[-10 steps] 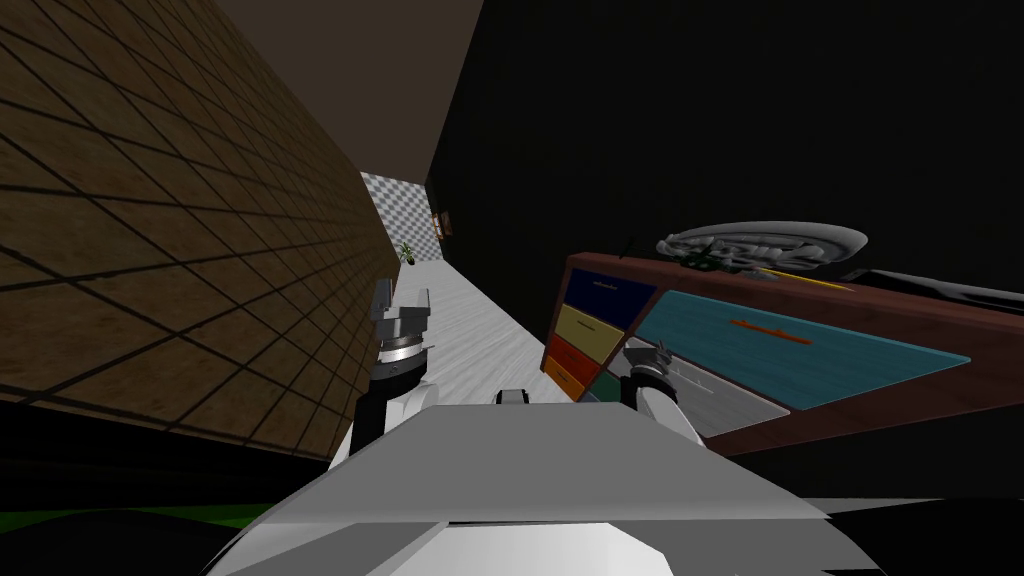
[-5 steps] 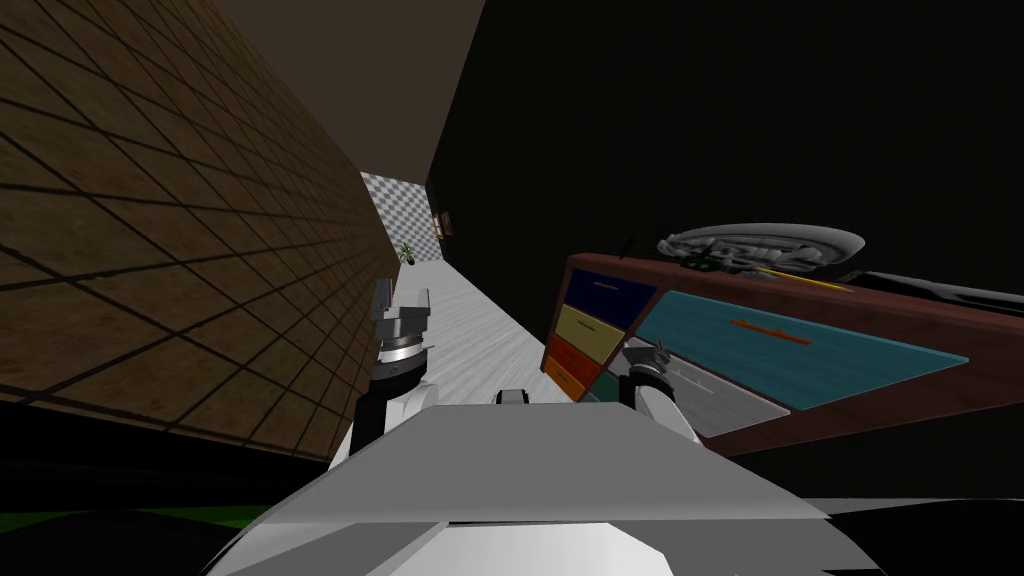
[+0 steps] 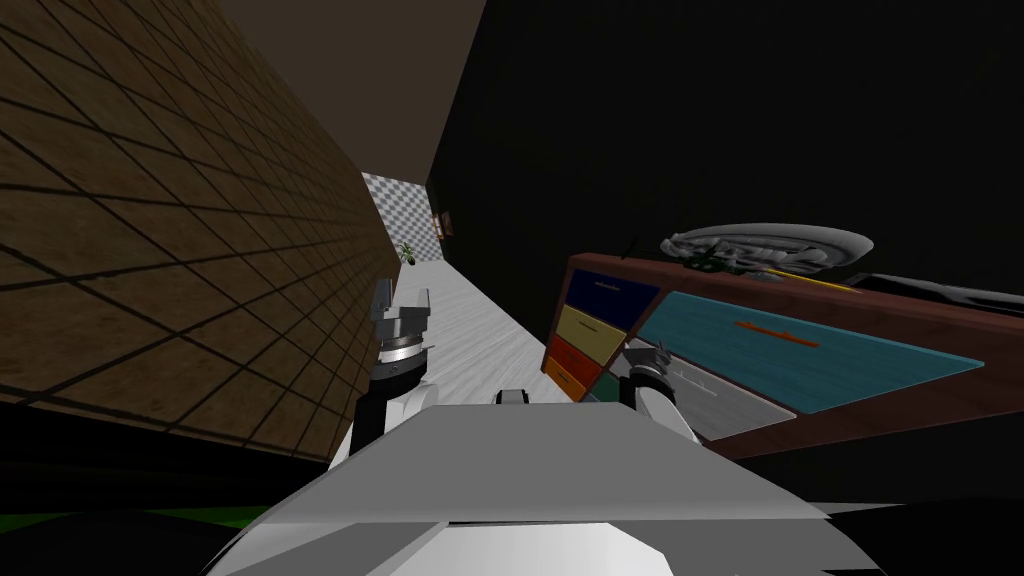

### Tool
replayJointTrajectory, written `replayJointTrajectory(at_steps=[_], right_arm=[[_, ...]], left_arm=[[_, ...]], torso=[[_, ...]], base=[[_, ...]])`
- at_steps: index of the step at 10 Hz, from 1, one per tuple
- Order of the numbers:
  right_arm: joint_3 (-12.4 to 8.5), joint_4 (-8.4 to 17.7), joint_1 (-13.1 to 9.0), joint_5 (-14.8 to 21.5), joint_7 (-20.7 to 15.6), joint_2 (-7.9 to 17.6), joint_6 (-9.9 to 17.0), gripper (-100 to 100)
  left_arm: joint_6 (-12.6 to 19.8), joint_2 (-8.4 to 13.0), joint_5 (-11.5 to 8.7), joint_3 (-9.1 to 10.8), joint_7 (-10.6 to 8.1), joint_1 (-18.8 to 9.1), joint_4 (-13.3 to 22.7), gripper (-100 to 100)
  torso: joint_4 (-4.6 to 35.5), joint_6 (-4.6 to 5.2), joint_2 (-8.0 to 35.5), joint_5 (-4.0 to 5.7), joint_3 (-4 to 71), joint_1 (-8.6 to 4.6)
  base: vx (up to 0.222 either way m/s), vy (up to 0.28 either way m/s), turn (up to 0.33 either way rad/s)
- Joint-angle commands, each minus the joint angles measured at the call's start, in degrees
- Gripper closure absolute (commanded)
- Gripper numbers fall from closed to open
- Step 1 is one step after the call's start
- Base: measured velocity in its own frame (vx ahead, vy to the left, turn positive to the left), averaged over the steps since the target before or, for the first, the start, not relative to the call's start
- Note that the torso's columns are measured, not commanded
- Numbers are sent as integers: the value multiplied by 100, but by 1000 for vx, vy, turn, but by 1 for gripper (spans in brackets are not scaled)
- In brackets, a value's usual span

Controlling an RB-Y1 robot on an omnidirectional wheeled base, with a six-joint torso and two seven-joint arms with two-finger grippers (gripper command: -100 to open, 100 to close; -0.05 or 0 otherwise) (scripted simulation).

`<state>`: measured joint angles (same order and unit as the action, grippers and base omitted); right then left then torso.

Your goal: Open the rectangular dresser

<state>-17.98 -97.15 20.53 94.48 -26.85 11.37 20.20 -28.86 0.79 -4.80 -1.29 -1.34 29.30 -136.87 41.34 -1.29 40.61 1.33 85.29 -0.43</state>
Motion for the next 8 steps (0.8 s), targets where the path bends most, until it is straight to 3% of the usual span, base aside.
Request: replayJointTrajectory(at_steps=[1, 8], right_arm=[[141, 82, -15, -74, -73, -114, -164, -100], [141, 82, -15, -74, -73, -114, -164, -100]], left_arm=[[0, 0, 0, 0, 0, 0, 0, 0], [0, 0, 0, 0, 0, -1, 0, 0]], torso=[[1, -7, 1, -2, 0, 5], [9, -6, -1, -13, 3, -8]], base=[[10, 6, 10], [-2, 1, 2]])
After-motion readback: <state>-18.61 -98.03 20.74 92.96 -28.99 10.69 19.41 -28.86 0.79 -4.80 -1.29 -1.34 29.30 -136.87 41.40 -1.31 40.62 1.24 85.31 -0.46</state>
